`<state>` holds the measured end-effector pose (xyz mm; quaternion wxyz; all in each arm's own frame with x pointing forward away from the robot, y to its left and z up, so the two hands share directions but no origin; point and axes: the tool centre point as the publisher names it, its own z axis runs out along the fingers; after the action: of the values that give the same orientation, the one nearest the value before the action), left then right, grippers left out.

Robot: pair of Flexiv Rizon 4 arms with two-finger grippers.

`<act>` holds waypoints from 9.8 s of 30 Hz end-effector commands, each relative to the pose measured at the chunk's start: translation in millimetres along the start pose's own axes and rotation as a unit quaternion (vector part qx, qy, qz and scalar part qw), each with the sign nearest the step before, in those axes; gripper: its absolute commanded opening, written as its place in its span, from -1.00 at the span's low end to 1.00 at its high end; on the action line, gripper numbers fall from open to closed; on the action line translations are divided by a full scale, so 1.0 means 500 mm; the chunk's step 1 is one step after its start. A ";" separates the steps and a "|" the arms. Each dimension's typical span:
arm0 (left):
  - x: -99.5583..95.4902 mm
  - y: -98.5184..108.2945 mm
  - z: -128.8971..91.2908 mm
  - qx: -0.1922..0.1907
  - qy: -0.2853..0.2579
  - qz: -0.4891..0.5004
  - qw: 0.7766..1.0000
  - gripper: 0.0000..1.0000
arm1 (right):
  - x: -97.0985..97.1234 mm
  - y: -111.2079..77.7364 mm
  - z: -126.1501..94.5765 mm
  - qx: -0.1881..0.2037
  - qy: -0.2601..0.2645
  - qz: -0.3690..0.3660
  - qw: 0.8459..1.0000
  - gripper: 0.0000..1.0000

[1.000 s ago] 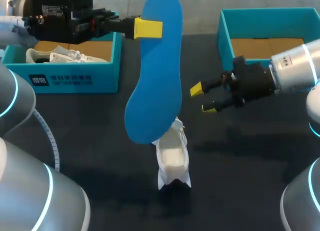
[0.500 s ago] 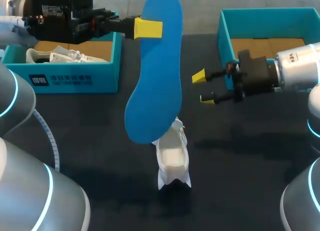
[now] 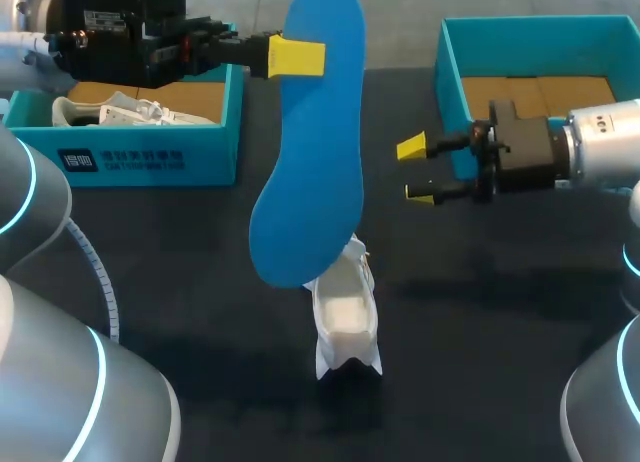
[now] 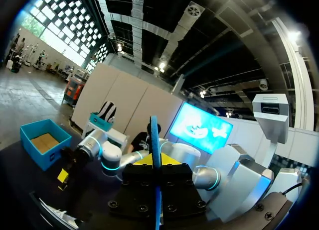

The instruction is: Take the shoe out of the shoebox, open the shoe tongue, remove and reinsert the insole, then place the shoe into the shoebox

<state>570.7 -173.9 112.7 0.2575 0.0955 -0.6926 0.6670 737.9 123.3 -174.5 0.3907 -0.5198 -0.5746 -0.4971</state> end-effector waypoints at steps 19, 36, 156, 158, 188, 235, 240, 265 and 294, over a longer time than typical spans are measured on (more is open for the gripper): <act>-0.002 0.001 0.002 0.000 0.000 0.000 1.000 -1.00 | 0.000 -0.012 -0.016 0.037 0.012 0.018 0.999 1.00; -0.069 -0.043 -0.026 0.007 -0.060 0.284 0.957 -1.00 | 0.000 -0.012 -0.016 0.037 0.012 0.018 0.999 1.00; -0.409 0.265 -0.143 -0.162 -0.071 0.915 0.363 -1.00 | 0.000 -0.012 -0.016 0.037 0.012 0.018 0.999 1.00; -0.409 0.265 -0.143 -0.162 -0.071 0.915 0.363 -1.00 | 0.000 -0.012 -0.016 0.037 0.012 0.018 0.999 1.00; -0.463 0.345 -0.133 -0.133 -0.079 0.951 0.267 -1.00 | 0.000 -0.012 -0.016 0.037 0.012 0.018 0.999 1.00; -0.463 0.345 -0.133 -0.133 -0.079 0.951 0.267 -1.00 | 0.043 0.109 0.119 0.029 0.002 0.043 0.999 1.00; -0.463 0.345 -0.133 -0.133 -0.079 0.951 0.267 -1.00 | 0.035 0.122 0.151 0.039 0.007 0.055 0.998 1.00; -0.463 0.345 -0.133 -0.133 -0.079 0.951 0.267 -1.00 | 0.067 0.120 0.261 0.084 0.016 0.081 0.993 1.00; -0.463 0.345 -0.133 -0.133 -0.079 0.951 0.267 -1.00 | 0.148 0.106 0.265 0.083 0.022 0.047 0.995 0.07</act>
<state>700.7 -141.0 -150.7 -0.6064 -0.6154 -0.3850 0.3244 791.1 267.4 -123.6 0.4716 -0.4975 -0.5798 -0.4403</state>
